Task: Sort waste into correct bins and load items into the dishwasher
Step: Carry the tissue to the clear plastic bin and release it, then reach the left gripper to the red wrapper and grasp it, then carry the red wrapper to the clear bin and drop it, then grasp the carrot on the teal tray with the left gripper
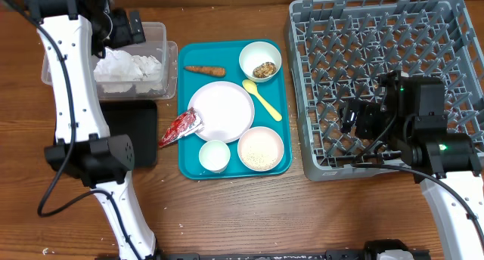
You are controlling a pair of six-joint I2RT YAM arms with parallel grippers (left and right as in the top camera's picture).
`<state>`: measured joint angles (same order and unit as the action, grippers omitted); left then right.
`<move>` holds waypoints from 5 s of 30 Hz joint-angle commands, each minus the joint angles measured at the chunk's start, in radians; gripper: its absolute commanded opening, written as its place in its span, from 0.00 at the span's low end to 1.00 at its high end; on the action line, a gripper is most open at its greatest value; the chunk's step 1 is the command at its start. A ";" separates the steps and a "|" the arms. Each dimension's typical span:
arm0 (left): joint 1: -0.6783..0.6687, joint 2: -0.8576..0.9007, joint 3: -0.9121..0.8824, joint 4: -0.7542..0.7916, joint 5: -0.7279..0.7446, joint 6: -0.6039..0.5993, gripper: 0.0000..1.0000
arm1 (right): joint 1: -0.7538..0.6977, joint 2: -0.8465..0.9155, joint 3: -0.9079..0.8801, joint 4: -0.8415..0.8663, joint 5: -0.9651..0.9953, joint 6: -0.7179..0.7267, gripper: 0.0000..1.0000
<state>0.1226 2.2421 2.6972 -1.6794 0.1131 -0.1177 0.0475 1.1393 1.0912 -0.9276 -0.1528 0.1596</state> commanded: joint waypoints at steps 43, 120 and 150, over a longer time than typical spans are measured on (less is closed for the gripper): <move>-0.273 -0.431 -1.461 0.906 -0.051 0.380 0.82 | 0.004 -0.002 0.030 -0.010 -0.006 -0.004 1.00; -0.053 -0.197 -0.784 1.001 -0.159 0.096 1.00 | 0.004 -0.002 0.030 -0.009 -0.006 -0.003 1.00; -0.323 0.188 -0.581 0.703 -0.113 -0.650 0.86 | 0.004 -0.002 0.030 -0.050 -0.006 -0.003 1.00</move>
<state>-0.2070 2.4180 2.1117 -0.9859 0.0002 -0.7296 0.0475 1.1393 1.0931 -0.9810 -0.1528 0.1600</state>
